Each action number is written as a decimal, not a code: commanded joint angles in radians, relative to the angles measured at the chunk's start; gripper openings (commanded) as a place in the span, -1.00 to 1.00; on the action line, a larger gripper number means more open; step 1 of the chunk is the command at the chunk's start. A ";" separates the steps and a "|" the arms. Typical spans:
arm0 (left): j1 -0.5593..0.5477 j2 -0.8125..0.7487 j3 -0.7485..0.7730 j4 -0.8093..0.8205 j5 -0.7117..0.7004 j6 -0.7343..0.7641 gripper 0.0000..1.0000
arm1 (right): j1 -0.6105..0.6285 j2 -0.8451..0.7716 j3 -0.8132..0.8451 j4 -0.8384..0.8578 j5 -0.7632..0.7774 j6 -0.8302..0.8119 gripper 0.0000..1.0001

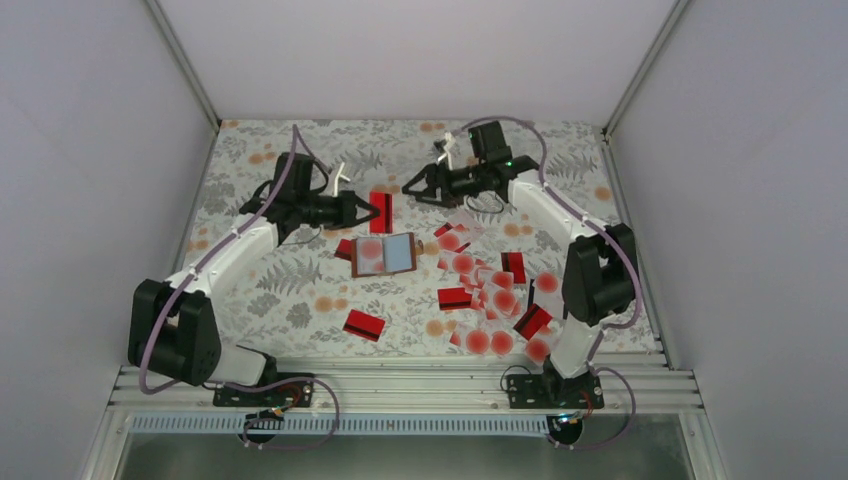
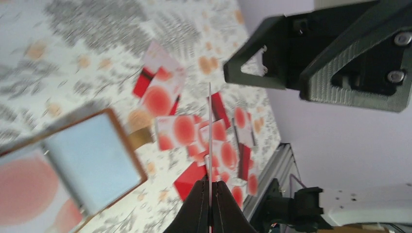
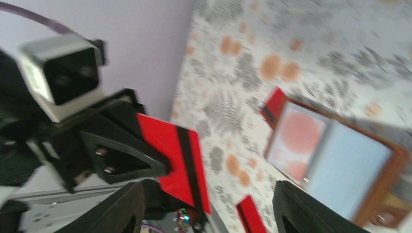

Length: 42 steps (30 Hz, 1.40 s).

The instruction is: Put the credit cards into the card holder

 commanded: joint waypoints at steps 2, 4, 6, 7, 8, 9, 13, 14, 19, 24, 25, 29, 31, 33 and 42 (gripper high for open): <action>0.009 0.046 -0.060 -0.022 -0.121 0.010 -0.95 | 0.059 -0.043 -0.122 0.006 0.189 0.056 0.26; 0.010 0.073 -0.074 -0.027 -0.152 0.017 -0.95 | 0.077 -0.029 -0.141 0.005 0.229 0.067 0.18; 0.014 0.099 -0.086 -0.018 -0.152 0.015 -0.95 | 0.098 -0.001 -0.152 -0.002 0.266 0.075 0.09; 0.014 0.112 -0.089 -0.014 -0.150 0.016 -0.95 | 0.108 0.012 -0.153 -0.003 0.269 0.076 0.06; 0.015 0.126 -0.092 -0.010 -0.151 0.018 -0.95 | 0.120 0.026 -0.155 -0.002 0.269 0.077 0.04; 0.015 0.140 -0.094 -0.006 -0.153 0.021 -0.95 | 0.132 0.042 -0.153 -0.002 0.270 0.077 0.01; 0.014 0.184 -0.099 0.001 -0.159 0.030 -0.95 | 0.162 0.103 -0.130 -0.011 0.271 0.075 -0.09; 0.014 0.194 -0.100 0.003 -0.158 0.033 -0.95 | 0.163 0.117 -0.124 -0.012 0.273 0.075 -0.11; 0.016 0.228 -0.107 0.004 -0.157 0.045 -0.95 | 0.165 0.180 -0.085 -0.028 0.272 0.058 -0.16; 0.017 0.252 -0.109 0.004 -0.154 0.058 -0.95 | 0.166 0.223 -0.072 -0.027 0.266 0.047 -0.17; 0.019 0.255 -0.111 0.007 -0.152 0.060 -0.95 | 0.167 0.231 -0.070 -0.027 0.265 0.043 -0.18; 0.020 0.263 -0.113 0.010 -0.148 0.062 -0.95 | 0.166 0.255 -0.065 -0.030 0.266 0.033 -0.18; 0.020 0.267 -0.112 0.013 -0.148 0.064 -0.95 | 0.167 0.263 -0.067 -0.032 0.267 0.029 -0.18; 0.020 0.272 -0.114 0.018 -0.144 0.064 -0.95 | 0.166 0.270 -0.069 -0.034 0.275 0.025 -0.19; 0.021 0.285 -0.125 0.039 -0.122 0.060 -0.95 | 0.166 0.298 -0.096 -0.032 0.308 0.004 -0.20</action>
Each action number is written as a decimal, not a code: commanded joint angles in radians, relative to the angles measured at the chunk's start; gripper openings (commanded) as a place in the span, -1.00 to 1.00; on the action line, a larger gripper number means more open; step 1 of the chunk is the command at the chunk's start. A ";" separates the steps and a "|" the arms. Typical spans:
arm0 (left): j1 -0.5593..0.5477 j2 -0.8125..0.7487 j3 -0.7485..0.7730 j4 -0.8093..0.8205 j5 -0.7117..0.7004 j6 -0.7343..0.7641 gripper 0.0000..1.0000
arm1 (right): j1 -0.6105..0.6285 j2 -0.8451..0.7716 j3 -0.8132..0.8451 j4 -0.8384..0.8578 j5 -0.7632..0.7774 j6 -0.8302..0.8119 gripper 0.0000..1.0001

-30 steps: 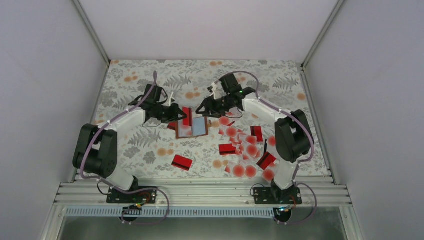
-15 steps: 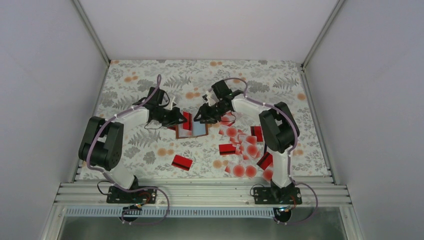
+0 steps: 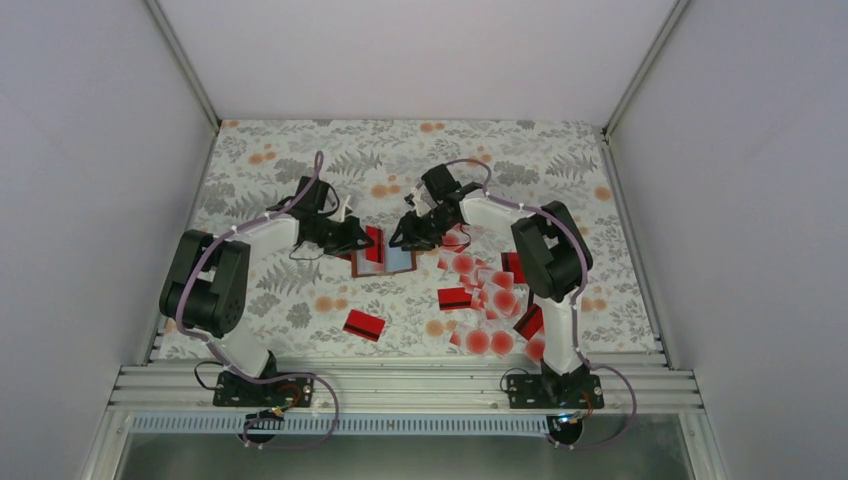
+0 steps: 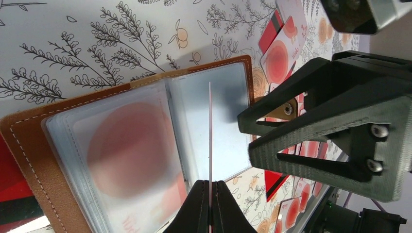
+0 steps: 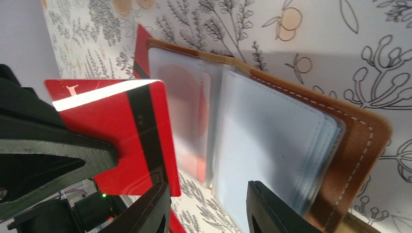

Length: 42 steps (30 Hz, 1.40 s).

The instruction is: Put the credit cards into the card holder

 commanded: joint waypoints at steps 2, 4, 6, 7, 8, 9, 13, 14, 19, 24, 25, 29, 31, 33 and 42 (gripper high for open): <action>0.004 0.022 -0.011 0.038 0.025 0.015 -0.95 | 0.006 0.033 -0.011 -0.008 0.035 -0.035 -0.20; 0.005 0.028 -0.008 0.039 0.030 0.015 -0.95 | 0.006 0.036 -0.016 -0.015 0.051 -0.041 -0.20; 0.005 0.029 -0.008 0.043 0.031 0.014 -0.95 | 0.005 0.037 -0.021 -0.020 0.073 -0.047 -0.20; 0.005 0.033 -0.008 0.045 0.032 0.013 -0.95 | 0.004 0.036 -0.024 -0.023 0.081 -0.050 -0.20; 0.005 0.038 -0.008 0.048 0.035 0.012 -0.95 | 0.004 0.035 -0.028 -0.024 0.088 -0.052 -0.20; 0.005 0.044 -0.008 0.052 0.039 0.010 -0.95 | 0.003 0.036 -0.031 -0.024 0.092 -0.054 -0.21; 0.005 0.074 -0.010 0.074 0.055 -0.002 -0.95 | 0.000 0.038 -0.042 -0.024 0.101 -0.060 -0.21; 0.005 0.078 -0.008 0.078 0.059 -0.004 -0.95 | 0.000 0.039 -0.045 -0.023 0.099 -0.060 -0.21; 0.004 0.111 -0.006 0.095 0.064 -0.018 -0.95 | 0.000 0.049 -0.053 -0.023 0.107 -0.065 -0.21; 0.005 0.135 -0.001 0.090 0.059 -0.035 -0.95 | 0.000 0.051 -0.070 -0.023 0.116 -0.071 -0.22; 0.004 0.139 0.001 0.084 0.056 -0.036 -0.95 | 0.000 0.052 -0.072 -0.022 0.116 -0.071 -0.22; 0.004 0.154 -0.003 0.076 0.067 -0.039 -0.95 | 0.000 0.052 -0.081 -0.021 0.117 -0.072 -0.23; 0.004 0.157 -0.003 0.072 0.073 -0.042 -0.95 | 0.001 0.052 -0.083 -0.021 0.119 -0.074 -0.23; 0.004 0.164 0.000 0.068 0.082 -0.041 -0.95 | 0.000 0.052 -0.085 -0.020 0.119 -0.075 -0.23; 0.004 0.214 0.027 0.049 0.102 -0.020 -0.95 | -0.001 0.062 -0.084 -0.021 0.117 -0.081 -0.23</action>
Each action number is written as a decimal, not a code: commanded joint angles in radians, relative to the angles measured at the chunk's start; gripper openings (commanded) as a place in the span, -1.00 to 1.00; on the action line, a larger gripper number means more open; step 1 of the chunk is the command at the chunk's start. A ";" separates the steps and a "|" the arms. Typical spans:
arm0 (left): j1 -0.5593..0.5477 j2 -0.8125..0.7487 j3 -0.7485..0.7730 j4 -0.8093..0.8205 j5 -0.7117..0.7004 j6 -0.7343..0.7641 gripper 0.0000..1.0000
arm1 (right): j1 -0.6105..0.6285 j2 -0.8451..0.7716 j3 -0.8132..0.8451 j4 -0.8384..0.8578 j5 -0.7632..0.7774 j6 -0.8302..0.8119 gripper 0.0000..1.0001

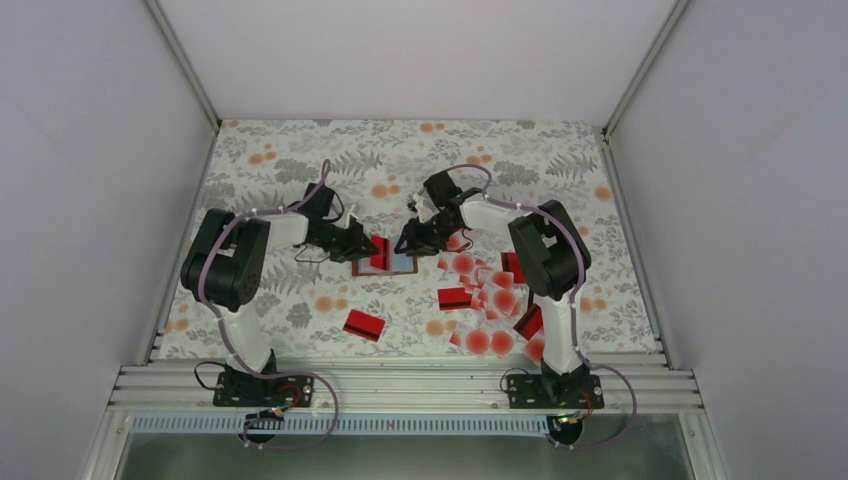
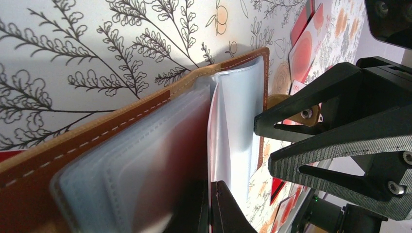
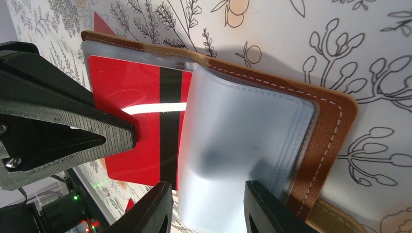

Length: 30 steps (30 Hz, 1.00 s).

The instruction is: Put the credit cards into the card holder

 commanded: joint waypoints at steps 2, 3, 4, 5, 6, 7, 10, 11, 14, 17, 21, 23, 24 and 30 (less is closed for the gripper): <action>-0.003 0.038 0.017 -0.030 -0.001 0.016 -0.95 | 0.006 0.035 -0.040 -0.036 0.065 -0.018 -0.24; -0.003 0.040 0.016 -0.028 0.000 0.016 -0.95 | 0.006 0.035 -0.040 -0.037 0.064 -0.019 -0.23; -0.002 0.042 0.016 -0.028 0.002 0.016 -0.95 | 0.006 0.035 -0.040 -0.038 0.065 -0.020 -0.24; -0.002 0.041 0.015 -0.029 0.002 0.016 -0.95 | 0.007 0.034 -0.038 -0.040 0.067 -0.021 -0.24; -0.003 0.041 0.017 -0.030 0.003 0.016 -0.95 | 0.006 0.033 -0.039 -0.040 0.071 -0.021 -0.23; -0.003 0.039 0.019 -0.034 0.004 0.015 -0.95 | 0.005 0.032 -0.039 -0.041 0.074 -0.021 -0.24; -0.002 0.026 0.025 -0.065 -0.004 0.017 -0.95 | 0.004 0.028 -0.038 -0.050 0.096 -0.024 -0.24; -0.002 0.017 0.025 -0.080 -0.011 0.020 -0.95 | 0.002 0.027 -0.039 -0.051 0.099 -0.026 -0.23; -0.003 -0.008 0.028 -0.127 -0.031 0.035 -0.95 | 0.003 0.028 -0.041 -0.051 0.099 -0.028 -0.23; -0.002 -0.017 0.032 -0.159 -0.022 0.045 -0.95 | 0.001 0.030 -0.043 -0.050 0.102 -0.030 -0.24; -0.002 0.000 0.045 -0.198 0.012 0.069 -0.95 | 0.000 0.033 -0.041 -0.050 0.102 -0.034 -0.23; -0.002 0.010 0.057 -0.229 0.010 0.081 -0.95 | 0.001 0.033 -0.041 -0.053 0.102 -0.036 -0.24; -0.003 0.012 0.066 -0.240 0.007 0.086 -0.95 | 0.000 0.034 -0.040 -0.053 0.102 -0.036 -0.23; -0.003 0.018 0.088 -0.255 0.020 0.081 -0.95 | 0.000 0.032 -0.039 -0.058 0.104 -0.045 -0.23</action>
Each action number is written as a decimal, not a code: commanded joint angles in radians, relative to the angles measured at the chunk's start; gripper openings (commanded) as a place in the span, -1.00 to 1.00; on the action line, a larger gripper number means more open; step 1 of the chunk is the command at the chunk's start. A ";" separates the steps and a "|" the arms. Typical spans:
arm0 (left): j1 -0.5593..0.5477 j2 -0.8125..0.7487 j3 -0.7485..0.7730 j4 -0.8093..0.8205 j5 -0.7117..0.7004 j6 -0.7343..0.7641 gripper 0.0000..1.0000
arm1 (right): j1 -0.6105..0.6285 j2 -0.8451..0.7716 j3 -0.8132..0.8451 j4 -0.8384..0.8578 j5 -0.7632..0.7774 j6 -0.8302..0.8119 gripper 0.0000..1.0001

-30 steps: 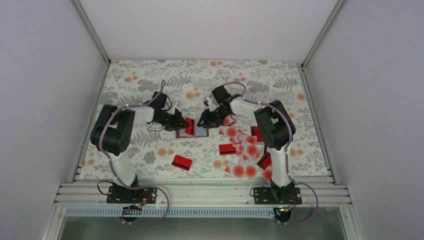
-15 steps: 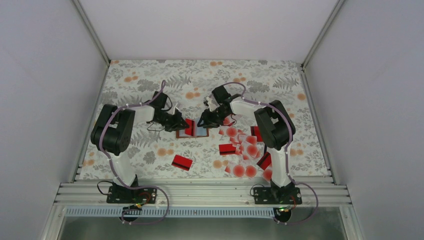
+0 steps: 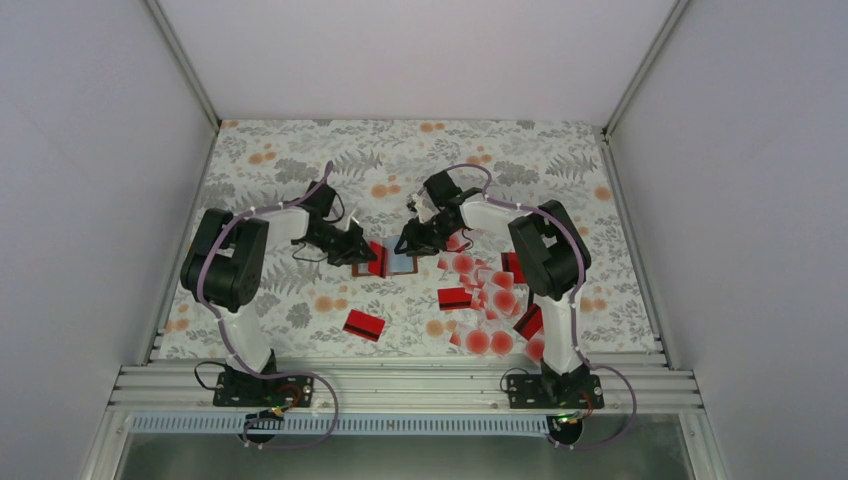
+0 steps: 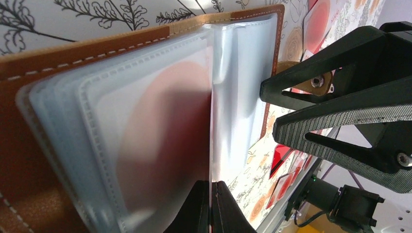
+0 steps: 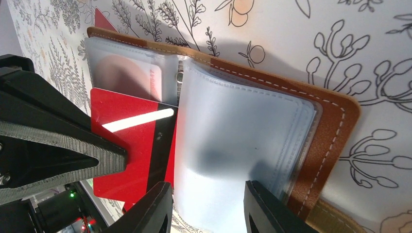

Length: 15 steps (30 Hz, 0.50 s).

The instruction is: Put the credit cards into the card holder

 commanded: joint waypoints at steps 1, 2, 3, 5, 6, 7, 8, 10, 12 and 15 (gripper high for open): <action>-0.001 0.021 0.032 -0.041 0.015 0.018 -0.95 | 0.000 0.032 -0.038 -0.056 0.104 -0.026 -0.23; -0.002 0.023 0.035 -0.039 0.022 0.017 -0.95 | 0.001 0.033 -0.037 -0.057 0.106 -0.028 -0.23; -0.003 0.027 0.041 -0.039 0.025 0.021 -0.95 | 0.000 0.032 -0.037 -0.058 0.107 -0.028 -0.23; -0.003 0.041 0.056 -0.046 0.026 0.032 -0.95 | -0.001 0.030 -0.037 -0.061 0.112 -0.030 -0.23; -0.002 0.049 0.062 -0.050 0.027 0.036 -0.95 | -0.003 0.028 -0.036 -0.064 0.117 -0.032 -0.23; -0.002 0.059 0.069 -0.049 0.031 0.038 -0.95 | -0.002 0.026 -0.035 -0.066 0.121 -0.033 -0.22; -0.003 0.065 0.073 -0.049 0.032 0.039 -0.95 | -0.002 0.024 -0.035 -0.068 0.123 -0.033 -0.22; -0.003 0.076 0.079 -0.043 0.035 0.040 -0.95 | -0.004 0.020 -0.034 -0.071 0.127 -0.038 -0.22; -0.004 0.083 0.084 -0.041 0.035 0.042 -0.95 | -0.005 0.020 -0.033 -0.071 0.130 -0.038 -0.22; -0.004 0.090 0.086 -0.039 0.041 0.046 -0.95 | -0.007 0.021 -0.035 -0.073 0.131 -0.040 -0.22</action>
